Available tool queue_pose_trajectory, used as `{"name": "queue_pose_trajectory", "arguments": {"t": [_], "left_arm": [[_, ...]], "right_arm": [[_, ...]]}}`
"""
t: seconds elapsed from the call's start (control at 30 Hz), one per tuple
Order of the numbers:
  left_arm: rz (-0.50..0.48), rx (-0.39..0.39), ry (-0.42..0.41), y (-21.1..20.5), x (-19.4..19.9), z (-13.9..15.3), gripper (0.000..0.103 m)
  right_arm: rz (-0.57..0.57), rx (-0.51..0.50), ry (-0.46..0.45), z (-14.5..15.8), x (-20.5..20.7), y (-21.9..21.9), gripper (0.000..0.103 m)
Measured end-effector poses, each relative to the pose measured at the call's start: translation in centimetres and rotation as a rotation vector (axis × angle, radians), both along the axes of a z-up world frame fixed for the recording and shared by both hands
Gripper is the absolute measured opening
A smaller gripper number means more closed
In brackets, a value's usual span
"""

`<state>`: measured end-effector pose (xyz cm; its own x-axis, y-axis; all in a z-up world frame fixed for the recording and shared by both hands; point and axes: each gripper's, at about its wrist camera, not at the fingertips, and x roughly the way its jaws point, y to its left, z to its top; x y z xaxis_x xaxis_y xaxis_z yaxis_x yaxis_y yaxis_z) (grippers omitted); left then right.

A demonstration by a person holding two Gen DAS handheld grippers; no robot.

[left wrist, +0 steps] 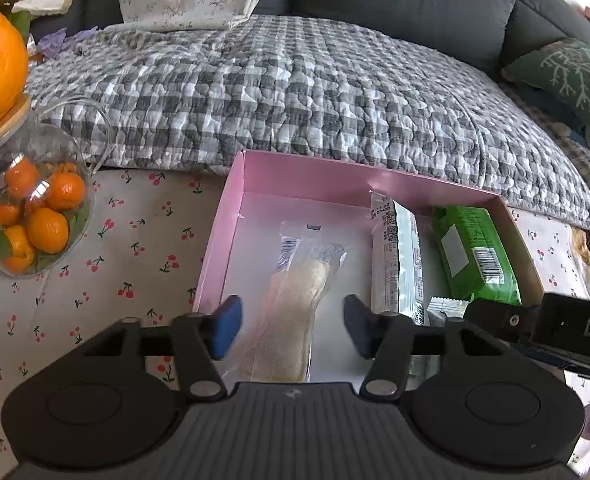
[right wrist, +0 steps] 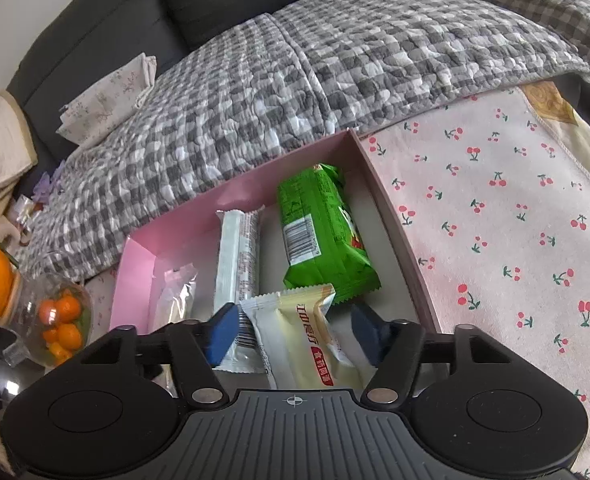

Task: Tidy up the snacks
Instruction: 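Lower both snacks into the box beside the others and open both tools, then move both open tools from the box back to the snack pile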

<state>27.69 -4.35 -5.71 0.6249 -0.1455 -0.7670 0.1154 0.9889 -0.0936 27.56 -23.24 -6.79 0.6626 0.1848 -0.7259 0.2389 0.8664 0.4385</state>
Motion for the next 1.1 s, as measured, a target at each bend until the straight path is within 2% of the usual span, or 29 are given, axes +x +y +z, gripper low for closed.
{"name": "queue_pose_trajectory", "arguments": {"t": [0.13,0.27,0.4,0.53,0.87,1.1], "left_arm": [[-0.01,-0.001,0.009,0.2,-0.1,0.1,0.067],[-0.023,0.001,0.013,0.1,-0.8,0.7,0.072],[-0.046,0.005,0.006,0.1,-1.7,1.8,0.081],[-0.047,-0.005,0.006,0.6,-3.0,3.1,0.089],[-0.053,0.049,0.018,2.4,-6.8,4.8,0.095],[-0.074,0.083,0.017,3.7,-9.6,5.6,0.098]], "right_arm": [[0.001,-0.016,0.004,0.5,-0.3,0.0,0.073],[0.0,-0.016,0.004,1.3,-1.1,-0.3,0.076],[-0.006,-0.046,-0.008,2.7,-2.4,-0.4,0.083],[-0.003,-0.077,-0.017,4.1,-4.1,-0.3,0.085],[0.028,-0.127,-0.046,6.7,-9.0,0.7,0.091],[0.067,-0.153,-0.033,7.0,-11.9,2.2,0.092]]}}
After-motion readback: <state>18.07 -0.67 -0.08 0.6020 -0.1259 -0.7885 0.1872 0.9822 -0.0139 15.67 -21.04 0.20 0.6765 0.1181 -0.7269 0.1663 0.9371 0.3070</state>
